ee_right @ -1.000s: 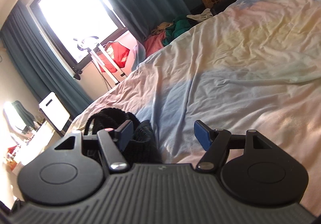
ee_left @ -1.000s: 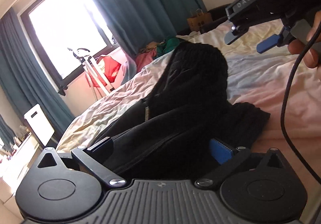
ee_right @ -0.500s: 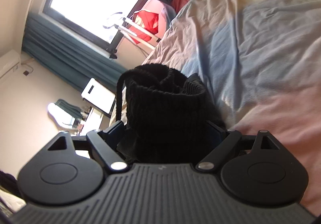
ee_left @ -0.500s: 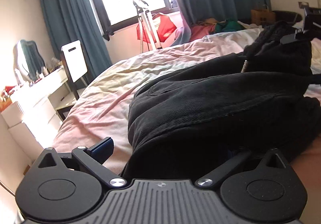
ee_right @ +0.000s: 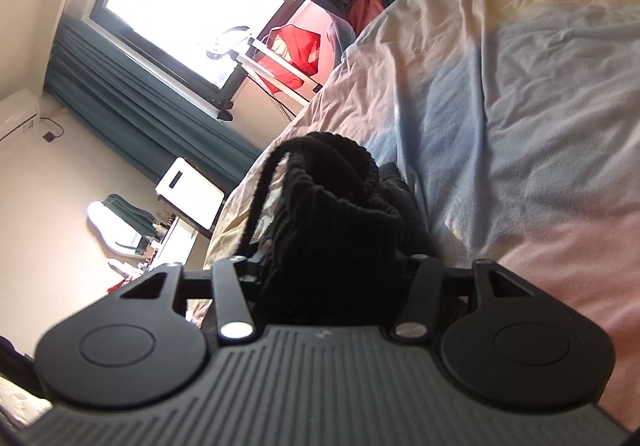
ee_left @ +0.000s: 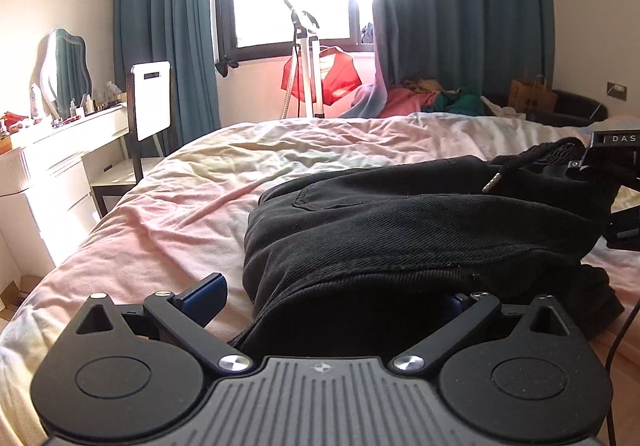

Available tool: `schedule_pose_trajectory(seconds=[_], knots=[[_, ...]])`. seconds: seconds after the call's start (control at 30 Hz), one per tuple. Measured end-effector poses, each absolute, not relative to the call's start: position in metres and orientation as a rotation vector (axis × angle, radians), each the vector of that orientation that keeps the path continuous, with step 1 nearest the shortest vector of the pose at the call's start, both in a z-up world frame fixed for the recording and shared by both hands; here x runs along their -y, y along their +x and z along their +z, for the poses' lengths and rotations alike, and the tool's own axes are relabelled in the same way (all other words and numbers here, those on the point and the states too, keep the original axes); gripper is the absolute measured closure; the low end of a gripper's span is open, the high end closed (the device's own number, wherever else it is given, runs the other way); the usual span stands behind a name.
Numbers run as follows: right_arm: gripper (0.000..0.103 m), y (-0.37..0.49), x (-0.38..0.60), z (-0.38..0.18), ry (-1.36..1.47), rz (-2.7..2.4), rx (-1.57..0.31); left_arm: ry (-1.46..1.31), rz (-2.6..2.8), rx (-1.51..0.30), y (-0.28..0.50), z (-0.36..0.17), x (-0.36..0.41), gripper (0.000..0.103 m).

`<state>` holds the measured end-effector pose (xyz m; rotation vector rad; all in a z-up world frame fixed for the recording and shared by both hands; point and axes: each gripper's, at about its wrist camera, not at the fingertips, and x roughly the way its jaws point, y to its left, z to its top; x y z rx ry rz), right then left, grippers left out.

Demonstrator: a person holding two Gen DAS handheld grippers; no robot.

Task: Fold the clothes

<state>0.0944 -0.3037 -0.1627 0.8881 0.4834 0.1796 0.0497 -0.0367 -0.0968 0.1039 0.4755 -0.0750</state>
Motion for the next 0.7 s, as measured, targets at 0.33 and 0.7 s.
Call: schedule_pose_trajectory(seconds=[0.33, 0.7], knots=[[0.059, 0.068, 0.345, -0.166, 1.032, 0.058, -0.404, 0.060, -0.084, -0.543, 0.049, -0.105, 0.036, 0.000], [0.009, 0.072, 0.340, -0.202, 1.089, 0.052, -0.578, -0.313, -0.024, -0.669, 0.057, -0.113, -0.008, 0.000]])
